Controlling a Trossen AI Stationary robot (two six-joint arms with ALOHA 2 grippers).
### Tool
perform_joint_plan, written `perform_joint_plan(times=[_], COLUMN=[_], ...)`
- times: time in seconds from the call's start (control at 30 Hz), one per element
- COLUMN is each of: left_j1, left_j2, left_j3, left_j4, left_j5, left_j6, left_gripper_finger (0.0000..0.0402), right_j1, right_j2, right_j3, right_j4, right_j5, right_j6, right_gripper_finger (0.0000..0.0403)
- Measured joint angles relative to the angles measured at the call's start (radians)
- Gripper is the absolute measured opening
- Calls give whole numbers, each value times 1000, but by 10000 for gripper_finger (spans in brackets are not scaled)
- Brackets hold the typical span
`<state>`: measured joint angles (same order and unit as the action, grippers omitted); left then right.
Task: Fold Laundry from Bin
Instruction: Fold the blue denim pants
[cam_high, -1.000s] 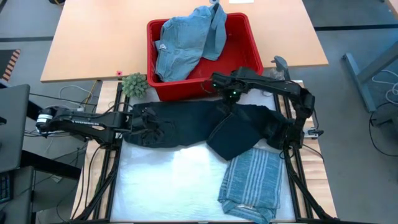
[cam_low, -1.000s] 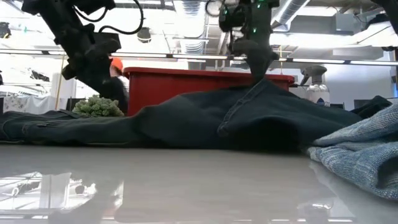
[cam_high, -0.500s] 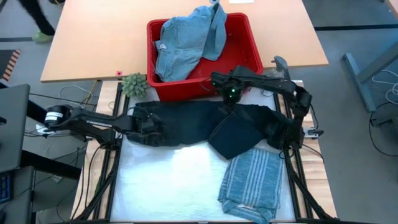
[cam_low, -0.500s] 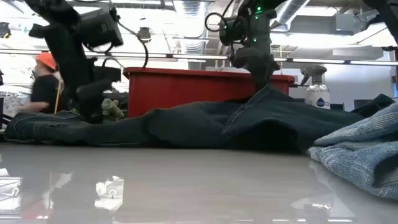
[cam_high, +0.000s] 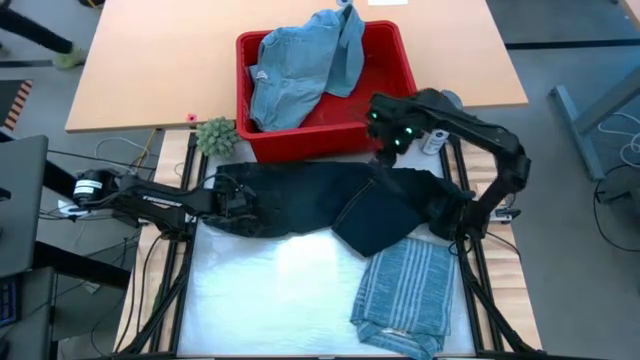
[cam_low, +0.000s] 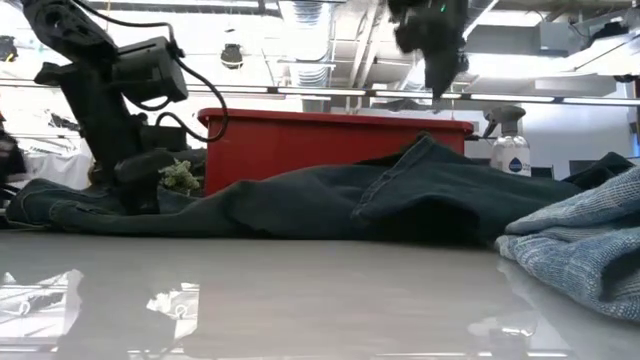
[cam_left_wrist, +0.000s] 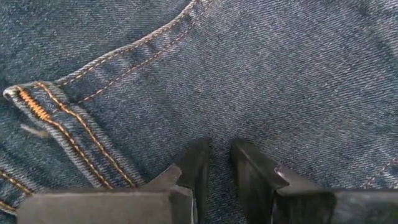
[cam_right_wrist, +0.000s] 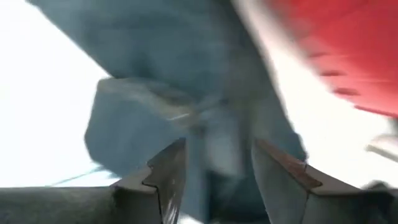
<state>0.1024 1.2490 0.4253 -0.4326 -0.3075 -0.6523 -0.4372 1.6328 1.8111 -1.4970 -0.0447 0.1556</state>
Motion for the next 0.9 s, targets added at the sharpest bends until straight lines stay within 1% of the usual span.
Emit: perform_joint_plan(times=[0.07,0.17,0.23,0.33,0.47,0.53,0.6,0.73,0.9], left_j1=[4,7,7,7,8,8,8,7,7], left_j2=[-13,-14,-14,-14,-14,-14,-14,-14,-14], left_j3=[-2,-2,-2,-4,-4,-3,-3,-3,-3], left_j4=[-7,-11,-10,-1,-3,-7,-10,-13,-13], left_j5=[8,15,15,22,31,31,33,34,35], left_j6=[-6,-16,-15,0,25,28,42,65,72], left_gripper_finger=[66,66,66,66,66,66,66,66,66], right_j1=[69,187,252,295,263,236,214,184,150], right_j2=[-28,-63,-100,-180,-279,-310,-323,-297,-229], right_j3=[-4,-68,-140,-297,-530,-617,-680,-762,-782], right_j4=[-17,-19,3,83,312,429,491,536,556], right_j5=[13,73,88,86,46,19,15,-12,-11], right_j6=[24,19,14,17,20,21,16,-28,-52], right_gripper_finger=[200,194,192,192,192,192,192,192,192])
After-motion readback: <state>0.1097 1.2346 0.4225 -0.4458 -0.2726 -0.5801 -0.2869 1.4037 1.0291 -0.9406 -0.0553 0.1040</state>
